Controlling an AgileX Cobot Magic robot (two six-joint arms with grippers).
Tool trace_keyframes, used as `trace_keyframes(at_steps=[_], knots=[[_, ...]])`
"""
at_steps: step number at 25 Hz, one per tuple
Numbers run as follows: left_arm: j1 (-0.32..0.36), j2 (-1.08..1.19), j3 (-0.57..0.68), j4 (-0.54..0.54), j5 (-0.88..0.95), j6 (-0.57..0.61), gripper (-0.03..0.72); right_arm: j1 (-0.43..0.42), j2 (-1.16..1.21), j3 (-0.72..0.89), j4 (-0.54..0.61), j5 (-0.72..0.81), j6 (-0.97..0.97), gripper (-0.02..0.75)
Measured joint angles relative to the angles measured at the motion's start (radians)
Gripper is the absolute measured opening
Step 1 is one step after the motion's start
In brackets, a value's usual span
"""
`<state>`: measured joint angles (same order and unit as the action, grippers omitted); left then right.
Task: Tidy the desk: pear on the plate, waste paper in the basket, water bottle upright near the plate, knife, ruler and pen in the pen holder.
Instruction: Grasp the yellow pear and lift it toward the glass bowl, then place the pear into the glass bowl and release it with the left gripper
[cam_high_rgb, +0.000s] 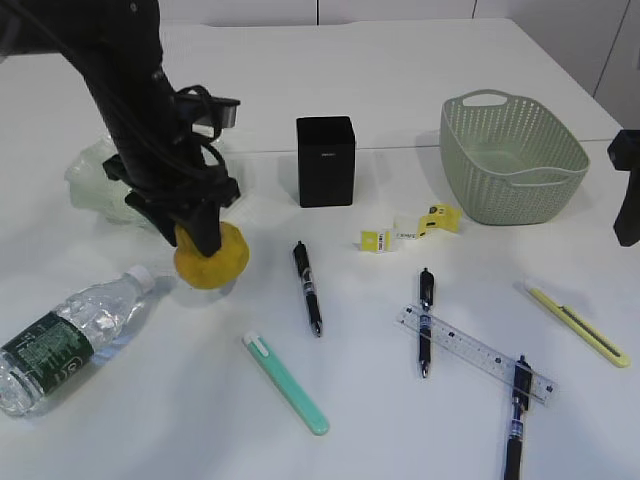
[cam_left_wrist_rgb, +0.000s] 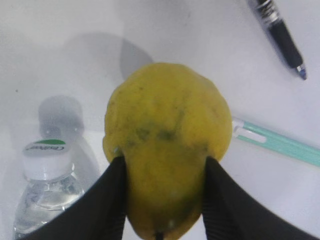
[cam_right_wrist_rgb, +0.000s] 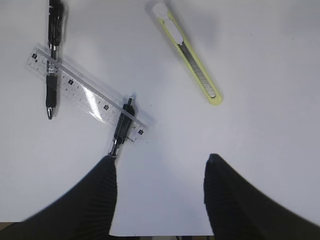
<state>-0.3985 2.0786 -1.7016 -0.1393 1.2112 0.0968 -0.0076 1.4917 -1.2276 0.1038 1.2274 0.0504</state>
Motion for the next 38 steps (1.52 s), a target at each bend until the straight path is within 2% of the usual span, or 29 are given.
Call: trace_keyframes(at_steps=[5,12,21,28,33,38], knots=[[0.000,-0.036,-0.053,-0.048,0.004,-0.004,0.286,0.000,0.000,0.000,0.002,0.000,0.000,0.442],[0.000,-0.072,-0.121,-0.047,0.012,-0.005,0.286,0.000,0.002,0.000,0.002,0.000,0.000,0.442],[0.000,-0.110,-0.242,0.125,0.028,-0.045,0.286,0.000,0.002,0.000,0.017,0.000,0.000,0.442],[0.002,-0.110,-0.271,0.271,0.032,-0.118,0.286,0.000,0.002,0.000,0.030,0.000,0.000,0.442],[0.055,-0.110,-0.271,0.268,0.034,-0.128,0.286,0.000,0.002,0.000,0.034,0.000,0.000,0.442],[0.155,-0.110,-0.271,0.223,0.034,-0.128,0.287,0.000,0.002,0.000,0.034,0.000,0.000,0.442]])
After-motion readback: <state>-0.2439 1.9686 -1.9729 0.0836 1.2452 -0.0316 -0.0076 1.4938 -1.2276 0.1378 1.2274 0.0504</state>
